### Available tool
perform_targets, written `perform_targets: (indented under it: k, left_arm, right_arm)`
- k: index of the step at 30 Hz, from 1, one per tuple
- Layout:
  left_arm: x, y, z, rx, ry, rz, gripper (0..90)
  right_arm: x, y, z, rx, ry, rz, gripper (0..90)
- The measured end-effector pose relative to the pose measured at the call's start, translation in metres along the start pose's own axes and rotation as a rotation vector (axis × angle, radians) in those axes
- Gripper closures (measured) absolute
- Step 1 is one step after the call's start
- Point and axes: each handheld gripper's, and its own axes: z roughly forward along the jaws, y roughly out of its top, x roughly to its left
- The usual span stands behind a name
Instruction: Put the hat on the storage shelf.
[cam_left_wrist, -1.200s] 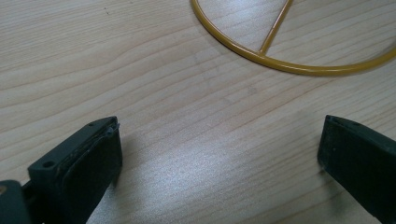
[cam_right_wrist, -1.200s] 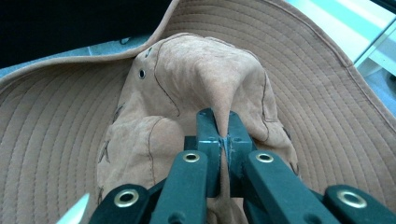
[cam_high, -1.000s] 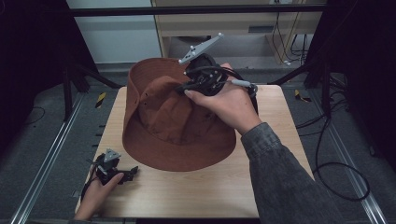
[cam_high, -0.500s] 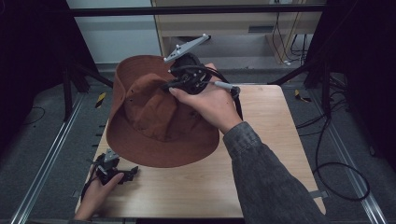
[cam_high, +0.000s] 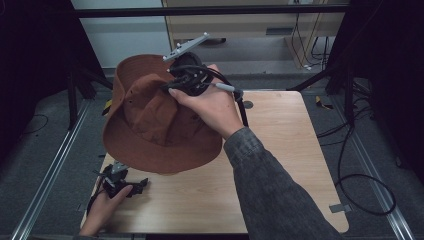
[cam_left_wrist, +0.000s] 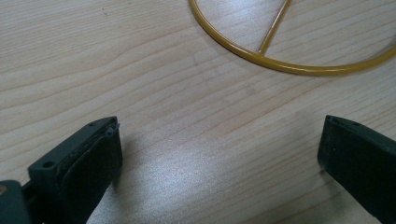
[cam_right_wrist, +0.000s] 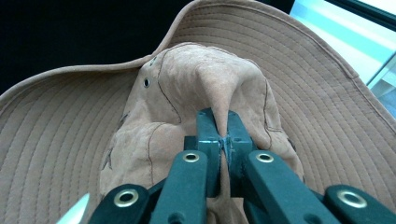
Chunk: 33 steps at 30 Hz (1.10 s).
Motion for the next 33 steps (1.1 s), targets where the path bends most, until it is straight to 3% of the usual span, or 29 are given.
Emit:
perform_targets:
  k: [10,33]
  left_arm:
    - [0.000,0.000,0.000,0.002,0.000,0.001,0.0]
    - [0.000,0.000,0.000,0.005,-0.001,0.006,0.0]
  right_arm:
    - [0.001,0.009,0.015,0.004,-0.002,-0.006,88.1]
    - [0.001,0.008,0.039,0.031,0.013,-0.006,87.4]
